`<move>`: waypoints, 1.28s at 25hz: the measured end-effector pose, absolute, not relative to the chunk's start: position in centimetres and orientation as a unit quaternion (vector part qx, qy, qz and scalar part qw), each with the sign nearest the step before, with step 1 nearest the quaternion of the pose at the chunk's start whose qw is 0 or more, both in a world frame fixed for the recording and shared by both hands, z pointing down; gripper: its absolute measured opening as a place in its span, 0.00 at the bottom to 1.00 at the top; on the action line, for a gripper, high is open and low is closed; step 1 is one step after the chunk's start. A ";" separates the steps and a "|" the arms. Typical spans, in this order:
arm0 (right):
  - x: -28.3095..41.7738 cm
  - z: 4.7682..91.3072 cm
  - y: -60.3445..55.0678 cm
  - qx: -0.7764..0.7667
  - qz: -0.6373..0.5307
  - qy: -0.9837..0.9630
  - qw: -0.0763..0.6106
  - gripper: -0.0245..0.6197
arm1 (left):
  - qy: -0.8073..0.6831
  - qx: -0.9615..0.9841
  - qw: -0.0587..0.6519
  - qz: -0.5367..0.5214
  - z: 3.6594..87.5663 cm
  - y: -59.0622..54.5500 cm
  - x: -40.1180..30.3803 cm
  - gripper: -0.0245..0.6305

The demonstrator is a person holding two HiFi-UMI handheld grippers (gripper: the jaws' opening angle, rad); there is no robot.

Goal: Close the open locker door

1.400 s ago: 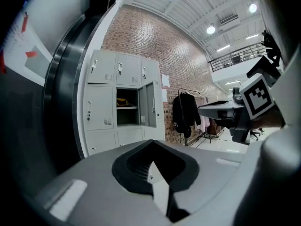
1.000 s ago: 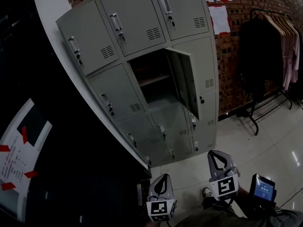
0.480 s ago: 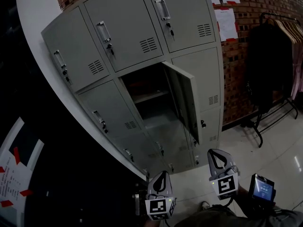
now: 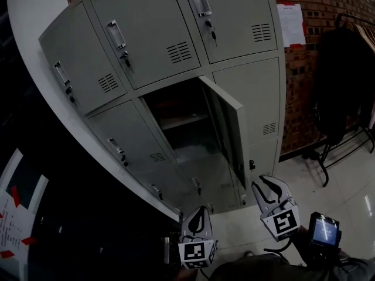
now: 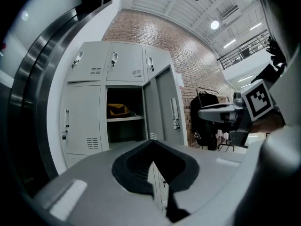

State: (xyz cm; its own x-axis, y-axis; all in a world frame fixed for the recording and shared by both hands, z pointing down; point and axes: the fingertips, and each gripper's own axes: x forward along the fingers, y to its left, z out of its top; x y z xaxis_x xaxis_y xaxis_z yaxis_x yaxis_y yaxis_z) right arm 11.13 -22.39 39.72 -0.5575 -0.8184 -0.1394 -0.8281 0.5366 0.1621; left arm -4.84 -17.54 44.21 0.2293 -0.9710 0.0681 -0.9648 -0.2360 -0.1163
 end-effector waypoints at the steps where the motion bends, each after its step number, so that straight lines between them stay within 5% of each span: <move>1: 11.0 39.6 -22.8 -0.461 0.097 0.882 0.027 0.22 | 0.618 -0.783 0.024 -0.065 44.1 -17.8 -4.8 0.04; 8: 10.2 38.8 -26.2 -0.414 0.062 0.908 0.035 0.43 | 0.615 -0.785 0.024 -0.073 44.6 -19.7 -5.4 0.04; 14: 8.7 38.0 -28.5 -0.378 0.069 0.923 0.019 0.48 | 0.612 -0.787 0.028 -0.069 44.0 -20.8 -6.4 0.04; 25: 6.3 38.0 -31.0 -0.339 0.082 0.937 -0.007 0.47 | 0.610 -0.789 0.033 -0.066 43.3 -22.7 -7.4 0.04; 32: 5.4 38.0 -30.6 -0.318 0.088 0.944 -0.010 0.33 | 0.613 -0.787 0.032 -0.067 43.3 -23.2 -7.7 0.04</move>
